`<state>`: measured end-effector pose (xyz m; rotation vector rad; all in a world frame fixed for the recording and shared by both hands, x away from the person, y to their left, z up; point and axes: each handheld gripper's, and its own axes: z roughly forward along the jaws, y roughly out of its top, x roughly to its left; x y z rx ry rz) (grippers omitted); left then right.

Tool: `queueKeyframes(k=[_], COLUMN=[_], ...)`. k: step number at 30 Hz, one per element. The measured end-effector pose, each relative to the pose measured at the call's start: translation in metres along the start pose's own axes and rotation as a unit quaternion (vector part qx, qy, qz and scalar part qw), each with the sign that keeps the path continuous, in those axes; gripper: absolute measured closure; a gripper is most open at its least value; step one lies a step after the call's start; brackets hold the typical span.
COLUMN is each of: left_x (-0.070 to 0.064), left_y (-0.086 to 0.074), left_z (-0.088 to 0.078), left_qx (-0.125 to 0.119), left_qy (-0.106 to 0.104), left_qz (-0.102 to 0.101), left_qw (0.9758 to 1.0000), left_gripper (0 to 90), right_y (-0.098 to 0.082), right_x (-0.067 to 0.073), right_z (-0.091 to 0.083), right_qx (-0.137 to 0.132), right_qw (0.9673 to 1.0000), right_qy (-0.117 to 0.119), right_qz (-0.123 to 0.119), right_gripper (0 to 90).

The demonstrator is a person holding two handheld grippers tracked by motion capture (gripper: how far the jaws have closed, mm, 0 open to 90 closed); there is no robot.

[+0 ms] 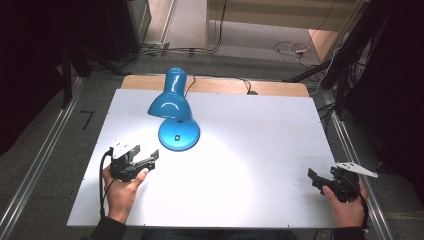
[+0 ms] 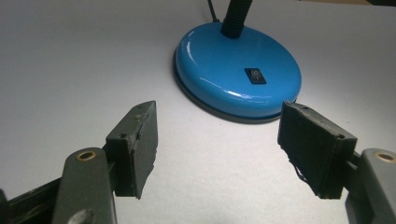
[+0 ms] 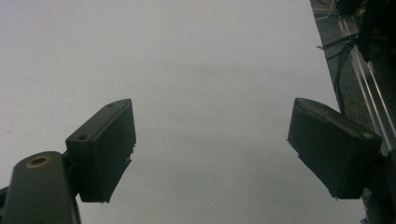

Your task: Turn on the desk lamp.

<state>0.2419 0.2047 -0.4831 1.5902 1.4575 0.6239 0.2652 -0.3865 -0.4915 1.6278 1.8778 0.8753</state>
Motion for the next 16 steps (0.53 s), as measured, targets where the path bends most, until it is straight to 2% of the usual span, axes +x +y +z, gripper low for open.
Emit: queueKeyframes(k=[9,16], left_x=[0.016,0.026], left_y=[-0.014,-0.022], left_z=[-0.023,-0.030], left_qx=[0.010,0.021], left_qy=[0.019,0.037], left_qz=[-0.008,-0.010], left_qw=[0.9997,0.9991], left_gripper=[29.9,27.1], right_y=[0.000,0.000], right_x=[0.000,0.000], right_z=[0.000,0.001], right_qx=[0.001,0.001], right_qw=[1.0000,1.0000], right_qy=[-0.002,-0.002], right_qz=[0.002,-0.001], right_gripper=[13.8,13.8])
